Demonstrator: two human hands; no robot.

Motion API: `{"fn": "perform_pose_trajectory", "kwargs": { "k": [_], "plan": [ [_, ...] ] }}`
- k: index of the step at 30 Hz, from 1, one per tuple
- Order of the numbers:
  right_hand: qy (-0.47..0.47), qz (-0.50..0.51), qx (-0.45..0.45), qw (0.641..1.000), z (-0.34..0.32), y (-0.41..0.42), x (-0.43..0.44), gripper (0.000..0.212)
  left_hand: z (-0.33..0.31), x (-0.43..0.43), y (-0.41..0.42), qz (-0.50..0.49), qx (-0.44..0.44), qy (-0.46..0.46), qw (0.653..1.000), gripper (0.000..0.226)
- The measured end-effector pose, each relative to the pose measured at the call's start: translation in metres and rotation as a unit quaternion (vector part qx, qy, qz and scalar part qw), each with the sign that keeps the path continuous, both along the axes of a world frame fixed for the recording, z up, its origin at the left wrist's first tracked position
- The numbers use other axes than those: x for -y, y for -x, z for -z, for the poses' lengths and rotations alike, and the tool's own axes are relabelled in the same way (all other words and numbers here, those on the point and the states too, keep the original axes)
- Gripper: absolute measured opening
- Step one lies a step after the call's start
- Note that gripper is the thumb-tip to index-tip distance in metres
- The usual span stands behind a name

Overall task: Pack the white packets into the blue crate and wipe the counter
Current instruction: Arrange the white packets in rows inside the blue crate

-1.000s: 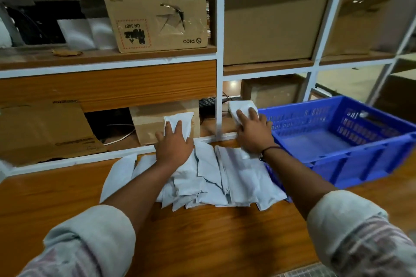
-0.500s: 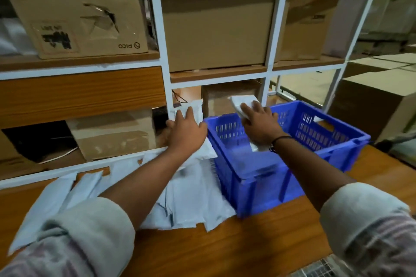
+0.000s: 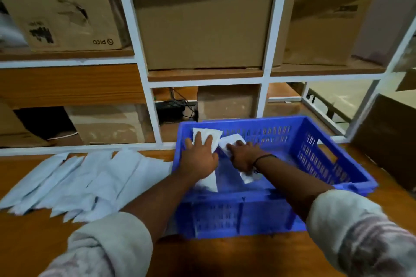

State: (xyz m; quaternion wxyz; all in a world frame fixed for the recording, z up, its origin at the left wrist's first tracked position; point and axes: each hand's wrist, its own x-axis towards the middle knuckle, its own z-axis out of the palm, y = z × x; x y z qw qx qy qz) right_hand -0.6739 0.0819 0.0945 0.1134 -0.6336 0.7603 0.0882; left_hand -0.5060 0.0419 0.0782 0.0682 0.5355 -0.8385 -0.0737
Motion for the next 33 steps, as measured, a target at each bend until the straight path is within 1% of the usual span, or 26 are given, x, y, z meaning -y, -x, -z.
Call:
{"fn": "perform_pose_trajectory", "kwargs": {
  "k": [1,4,6,7,10,12,14,15,18,21,24,25,28,30,31,33],
  "plan": [
    [-0.012,-0.001,0.007,1.000,0.006,0.002,0.005,0.060,0.005,0.001,0.000,0.000,0.014,-0.021,1.000,0.067],
    [-0.063,-0.004,-0.010,0.998,0.017,-0.005,0.008,0.065,0.017,0.011,0.000,-0.004,0.061,-0.070,0.996,0.065],
    [-0.086,-0.015,-0.015,0.996,0.022,-0.008,0.011,0.056,0.017,0.018,0.001,-0.006,0.078,-0.084,0.993,0.064],
    [-0.092,-0.018,-0.001,0.996,0.025,-0.008,0.013,0.054,0.015,0.020,0.001,-0.006,0.088,-0.086,0.992,0.064],
    [-0.122,-0.022,0.017,0.992,0.035,-0.005,0.022,0.068,0.015,0.025,0.011,-0.013,0.132,-0.113,0.985,0.066],
    [-0.131,-0.020,0.012,0.991,0.035,-0.003,0.027,0.069,0.019,0.029,0.022,-0.031,0.108,-0.167,0.980,0.070],
    [-0.107,-0.021,0.007,0.994,0.026,-0.001,0.026,0.061,0.027,0.035,0.030,-0.059,0.080,-0.205,0.974,0.073],
    [-0.099,-0.017,0.002,0.995,0.025,0.002,0.027,0.058,0.030,0.037,0.032,-0.071,0.078,-0.219,0.970,0.073],
    [-0.090,0.004,0.008,0.996,0.035,0.015,0.032,0.065,0.037,0.044,0.027,-0.082,0.098,-0.259,0.957,0.073],
    [-0.076,0.022,0.027,0.996,0.041,0.020,0.035,0.062,0.045,0.050,0.022,-0.052,0.165,-0.278,0.945,0.079],
    [-0.059,0.002,0.028,0.998,0.039,0.017,0.033,0.052,0.050,0.054,0.024,-0.020,0.215,-0.289,0.933,0.101],
    [-0.062,-0.004,0.032,0.998,0.038,0.015,0.033,0.052,0.050,0.056,0.025,-0.009,0.227,-0.294,0.928,0.108],
    [-0.076,-0.018,0.033,0.996,0.032,0.012,0.031,0.061,0.042,0.056,0.024,0.041,0.263,-0.280,0.923,0.122],
    [-0.078,-0.046,0.041,0.995,0.027,0.013,0.028,0.060,0.037,0.055,0.022,0.070,0.277,-0.279,0.917,0.129],
    [-0.080,-0.050,0.051,0.994,0.024,0.013,0.025,0.063,0.036,0.054,0.020,0.081,0.293,-0.281,0.910,0.130],
    [-0.105,-0.049,0.054,0.992,0.025,0.015,0.023,0.077,0.033,0.049,0.017,0.096,0.332,-0.276,0.897,0.126]
  ]
}}
